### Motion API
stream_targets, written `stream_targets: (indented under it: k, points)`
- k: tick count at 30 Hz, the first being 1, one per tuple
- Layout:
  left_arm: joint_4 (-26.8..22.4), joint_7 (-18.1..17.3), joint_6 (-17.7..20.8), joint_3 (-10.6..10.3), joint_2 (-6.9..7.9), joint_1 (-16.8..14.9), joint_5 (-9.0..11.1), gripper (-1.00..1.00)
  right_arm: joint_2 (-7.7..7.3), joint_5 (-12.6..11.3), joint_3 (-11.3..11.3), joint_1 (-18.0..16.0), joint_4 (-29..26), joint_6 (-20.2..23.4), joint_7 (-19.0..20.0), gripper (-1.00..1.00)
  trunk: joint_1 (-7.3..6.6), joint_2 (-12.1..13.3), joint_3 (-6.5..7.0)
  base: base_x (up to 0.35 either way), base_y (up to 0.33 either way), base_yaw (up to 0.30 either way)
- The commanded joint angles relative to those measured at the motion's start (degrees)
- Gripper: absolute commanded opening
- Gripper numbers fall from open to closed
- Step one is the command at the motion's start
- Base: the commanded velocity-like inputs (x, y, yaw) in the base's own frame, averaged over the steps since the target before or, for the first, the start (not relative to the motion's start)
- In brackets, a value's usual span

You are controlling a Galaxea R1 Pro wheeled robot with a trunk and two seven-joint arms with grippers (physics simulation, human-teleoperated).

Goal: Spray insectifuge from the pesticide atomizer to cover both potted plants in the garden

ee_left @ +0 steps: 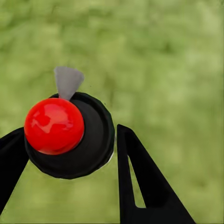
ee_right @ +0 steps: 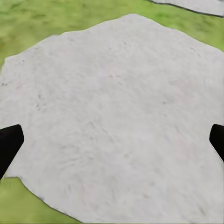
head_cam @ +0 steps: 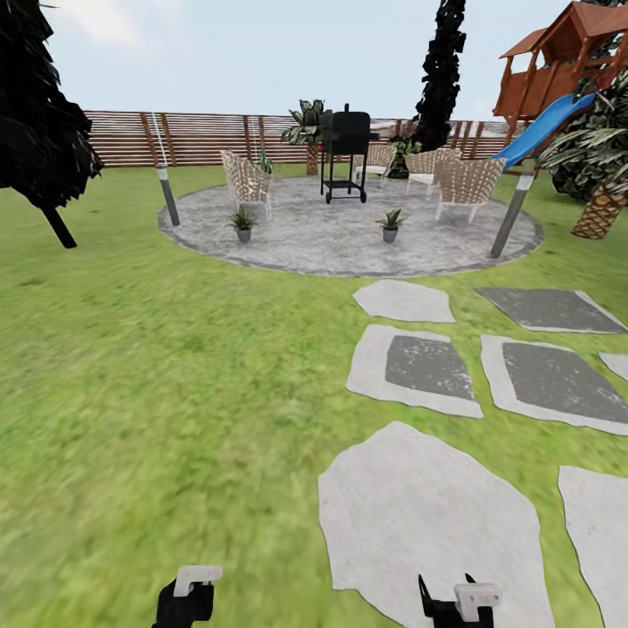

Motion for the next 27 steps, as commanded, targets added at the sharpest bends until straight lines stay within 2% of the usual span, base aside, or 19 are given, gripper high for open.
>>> stream_targets:
  k: [1,20,27]
  points:
    - [0.0,0.1,-0.2,-0.1,0.0,0.0,0.2,-1.0,0.0,0.0,0.0,0.0,0.0,-0.2,0.0,1.0,0.02,0.0,-0.05,0.339,0.0,0.0]
    - [0.0,0.1,-0.2,-0.1,-0.01,0.0,0.2,-1.0,0.08,0.0,0.0,0.0,0.0,-0.2,0.1,1.0,0.02,0.0,-0.05,0.339,0.0,-0.003]
    - [0.0,0.1,-0.2,-0.1,-0.01,0.0,0.2,-1.0,0.07,0.0,0.0,0.0,0.0,-0.2,0.2,1.0,0.02,0.0,-0.05,0.339,0.0,-0.207]
